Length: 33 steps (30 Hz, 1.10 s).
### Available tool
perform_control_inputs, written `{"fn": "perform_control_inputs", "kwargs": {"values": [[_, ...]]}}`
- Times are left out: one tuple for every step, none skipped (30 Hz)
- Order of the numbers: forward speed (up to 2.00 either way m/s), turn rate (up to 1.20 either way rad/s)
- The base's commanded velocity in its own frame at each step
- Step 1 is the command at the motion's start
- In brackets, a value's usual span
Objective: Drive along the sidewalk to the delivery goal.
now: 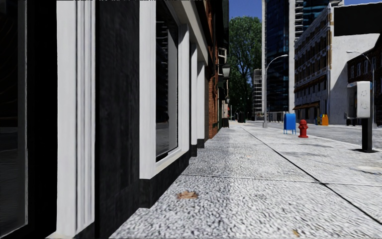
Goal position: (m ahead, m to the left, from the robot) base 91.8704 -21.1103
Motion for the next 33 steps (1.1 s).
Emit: {"fn": "perform_control_inputs", "kwargs": {"values": [[1.17,-1.08],[1.17,-0.98],[1.17,-0.84],[1.17,-0.84],[1.17,-0.65],[1.17,0.00],[1.17,0.00],[1.17,0.00],[1.17,0.00],[1.17,0.00],[1.17,0.00],[1.17,0.00],[1.17,0.00],[1.17,0.00],[1.17,0.00],[1.17,0.00],[1.17,0.00],[1.17,0.00],[1.17,0.00],[1.17,0.00],[1.17,0.00],[1.17,0.00],[1.17,0.00],[1.30,0.00],[1.30,0.00],[2.00,0.00],[2.00,0.00],[2.00,0.00],[2.00,0.00],[2.00,0.00],[2.00,0.00],[2.00,0.00],[2.00,0.00]]}}
